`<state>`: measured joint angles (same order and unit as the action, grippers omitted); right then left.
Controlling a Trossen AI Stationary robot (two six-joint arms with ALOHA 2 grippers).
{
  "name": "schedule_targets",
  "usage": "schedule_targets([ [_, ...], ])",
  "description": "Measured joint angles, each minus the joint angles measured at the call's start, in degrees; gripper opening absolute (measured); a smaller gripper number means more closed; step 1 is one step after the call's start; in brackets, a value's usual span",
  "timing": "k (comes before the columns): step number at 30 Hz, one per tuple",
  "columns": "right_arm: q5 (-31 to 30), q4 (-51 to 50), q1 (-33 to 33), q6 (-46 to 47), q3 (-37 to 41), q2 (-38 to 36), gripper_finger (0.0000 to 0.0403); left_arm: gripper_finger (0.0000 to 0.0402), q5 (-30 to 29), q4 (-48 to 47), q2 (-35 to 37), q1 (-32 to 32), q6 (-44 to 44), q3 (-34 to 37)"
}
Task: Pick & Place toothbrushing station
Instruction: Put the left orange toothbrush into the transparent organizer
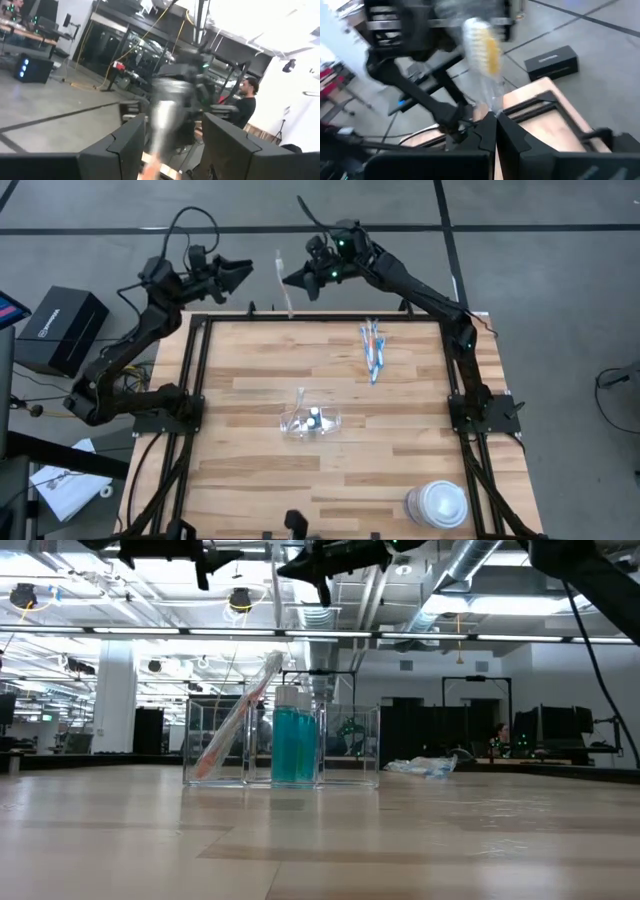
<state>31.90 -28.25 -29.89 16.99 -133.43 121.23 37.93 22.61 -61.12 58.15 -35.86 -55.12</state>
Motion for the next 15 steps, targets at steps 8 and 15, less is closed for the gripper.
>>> schedule_targets([
  [8, -0.19, 0.19, 3.26, -2.43, -0.02, -0.02, 0.0, 0.019, 0.63, -1.82, -0.95, -2.07, 1.22, -0.01],
  [15, -0.35, 0.07, 3.06, -2.45, -0.02, -0.02, 0.0, 0.019, 0.7, -0.63, -1.51, -7.05, 1.79, -0.01],
])
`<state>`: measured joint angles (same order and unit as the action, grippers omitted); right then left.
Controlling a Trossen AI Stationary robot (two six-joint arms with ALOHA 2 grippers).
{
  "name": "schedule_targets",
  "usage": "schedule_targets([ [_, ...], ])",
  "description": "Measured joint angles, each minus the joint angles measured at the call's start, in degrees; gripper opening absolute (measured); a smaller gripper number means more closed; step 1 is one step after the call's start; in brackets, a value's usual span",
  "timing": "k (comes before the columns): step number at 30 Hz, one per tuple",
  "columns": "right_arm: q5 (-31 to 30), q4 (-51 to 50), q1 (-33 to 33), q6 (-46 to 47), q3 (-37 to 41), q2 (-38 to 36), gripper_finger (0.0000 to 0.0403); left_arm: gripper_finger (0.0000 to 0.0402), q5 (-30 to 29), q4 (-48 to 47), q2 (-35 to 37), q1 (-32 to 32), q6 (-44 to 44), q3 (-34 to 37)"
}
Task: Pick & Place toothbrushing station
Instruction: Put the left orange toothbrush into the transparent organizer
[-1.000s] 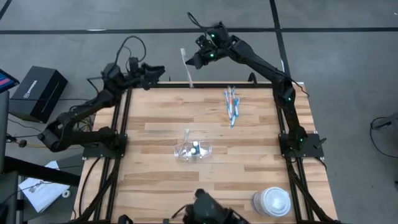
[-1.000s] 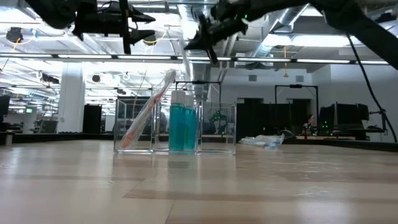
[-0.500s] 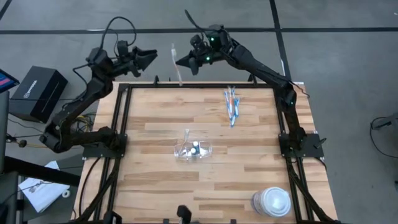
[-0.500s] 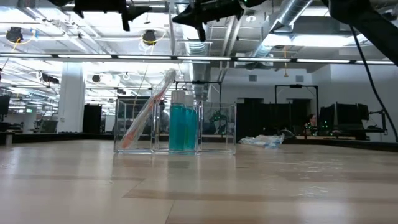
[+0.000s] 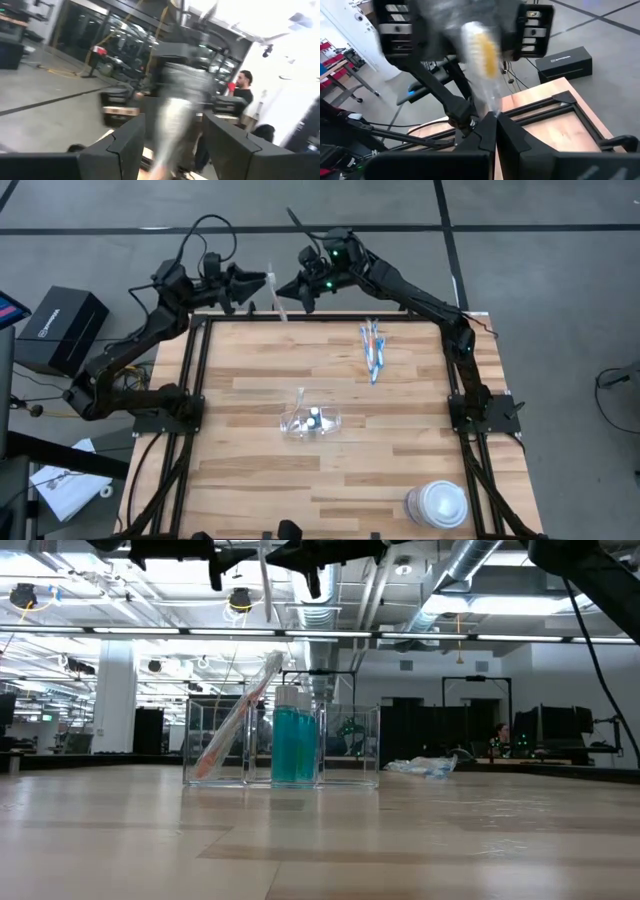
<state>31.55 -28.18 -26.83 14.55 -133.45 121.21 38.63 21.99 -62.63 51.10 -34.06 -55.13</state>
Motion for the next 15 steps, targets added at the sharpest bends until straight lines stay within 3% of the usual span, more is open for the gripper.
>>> schedule_targets([
  [7, 0.54, 0.22, -0.23, 0.02, 0.0, 0.0, 0.0, 0.0194, -0.2, -0.04, -0.02, -2.31, 2.27, 0.0],
  [15, 1.69, 0.94, 0.64, 0.0, 0.0, 0.0, 0.0, 0.0229, 0.23, -0.04, -0.92, -2.15, 3.5, 0.0],
])
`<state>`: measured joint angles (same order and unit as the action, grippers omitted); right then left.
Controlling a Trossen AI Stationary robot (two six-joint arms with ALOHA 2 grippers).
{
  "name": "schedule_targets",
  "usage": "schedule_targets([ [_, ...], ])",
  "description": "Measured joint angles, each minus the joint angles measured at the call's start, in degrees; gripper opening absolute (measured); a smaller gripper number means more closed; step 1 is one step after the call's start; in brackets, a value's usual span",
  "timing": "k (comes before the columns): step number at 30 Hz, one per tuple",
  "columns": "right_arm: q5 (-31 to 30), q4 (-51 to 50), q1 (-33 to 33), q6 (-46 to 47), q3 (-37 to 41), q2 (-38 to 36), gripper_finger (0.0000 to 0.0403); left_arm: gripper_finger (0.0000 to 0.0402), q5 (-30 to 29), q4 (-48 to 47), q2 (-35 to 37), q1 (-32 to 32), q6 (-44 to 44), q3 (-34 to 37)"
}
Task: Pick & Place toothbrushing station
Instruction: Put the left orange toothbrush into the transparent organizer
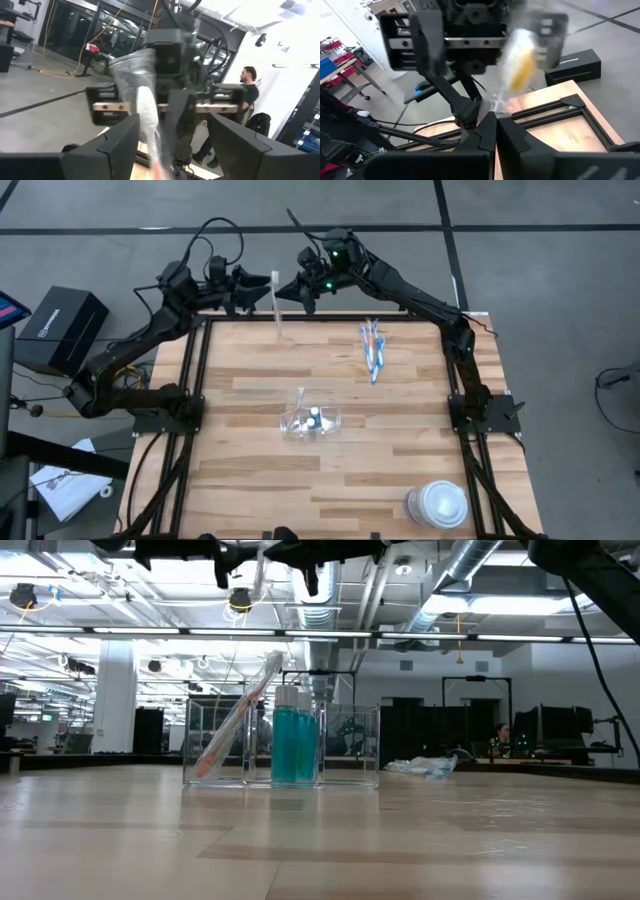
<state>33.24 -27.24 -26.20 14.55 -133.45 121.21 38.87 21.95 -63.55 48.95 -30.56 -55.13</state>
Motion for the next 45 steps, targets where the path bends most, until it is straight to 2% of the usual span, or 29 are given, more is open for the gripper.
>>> schedule_targets([
  [10, 2.07, -0.25, -0.02, 0.0, -0.02, 0.0, 0.0, 0.0235, -0.04, 0.09, -3.78, 0.02, 0.67, 0.0],
  [18, 2.79, -2.21, -0.15, -1.05, -0.04, 0.0, 0.0, 0.0231, -0.06, 3.04, -3.84, 0.27, -0.07, -0.05],
  [34, 3.03, -2.71, -0.15, -1.49, -0.04, 0.0, 0.0, 0.0231, 0.44, 2.93, -3.83, 0.96, -1.4, -0.46],
  [39, 4.03, -2.71, -0.12, -1.49, -0.04, 0.0, 0.0, 0.021, 0.45, 2.95, -3.83, 0.96, -1.43, -0.46],
  [45, 4.1, -2.69, -0.03, -1.49, -0.04, 0.0, 0.0, 0.0155, 0.44, 2.96, -3.83, 0.96, -1.38, -0.46],
])
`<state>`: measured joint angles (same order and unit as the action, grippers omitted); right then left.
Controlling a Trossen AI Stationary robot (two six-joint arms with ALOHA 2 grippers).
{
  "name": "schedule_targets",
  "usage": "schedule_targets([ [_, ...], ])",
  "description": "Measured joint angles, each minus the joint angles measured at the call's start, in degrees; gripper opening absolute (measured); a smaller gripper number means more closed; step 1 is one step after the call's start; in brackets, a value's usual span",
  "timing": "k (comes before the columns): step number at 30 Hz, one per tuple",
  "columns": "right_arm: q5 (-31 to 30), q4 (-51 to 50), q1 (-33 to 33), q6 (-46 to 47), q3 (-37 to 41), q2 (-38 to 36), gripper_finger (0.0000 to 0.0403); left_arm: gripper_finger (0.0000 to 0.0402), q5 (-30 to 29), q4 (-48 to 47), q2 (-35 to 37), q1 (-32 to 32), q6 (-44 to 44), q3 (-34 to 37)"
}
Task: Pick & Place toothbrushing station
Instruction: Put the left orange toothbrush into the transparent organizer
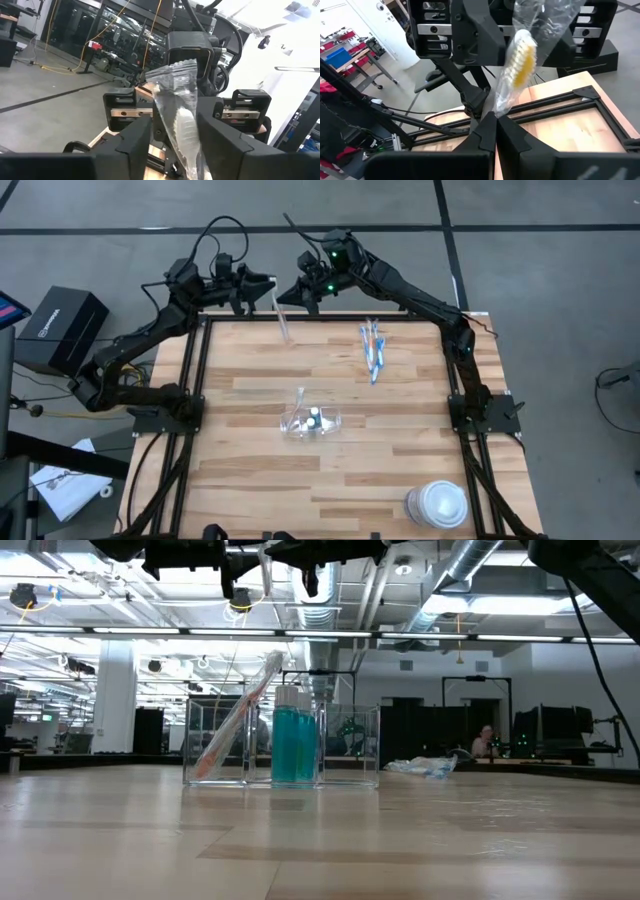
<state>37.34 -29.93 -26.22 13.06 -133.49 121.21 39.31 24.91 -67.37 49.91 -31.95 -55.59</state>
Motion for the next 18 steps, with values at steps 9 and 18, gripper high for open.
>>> schedule_targets([
  [9, 0.2, 0.46, -0.03, -0.02, 0.0, 0.0, 0.0, 0.0079, 1.49, 0.03, 0.0, 0.0, 0.05, -0.02],
  [18, 0.17, 1.1, -0.06, -0.11, 0.0, 0.02, 0.0, 0.0047, 1.57, 0.11, 0.02, 0.0, 0.11, -0.04],
])
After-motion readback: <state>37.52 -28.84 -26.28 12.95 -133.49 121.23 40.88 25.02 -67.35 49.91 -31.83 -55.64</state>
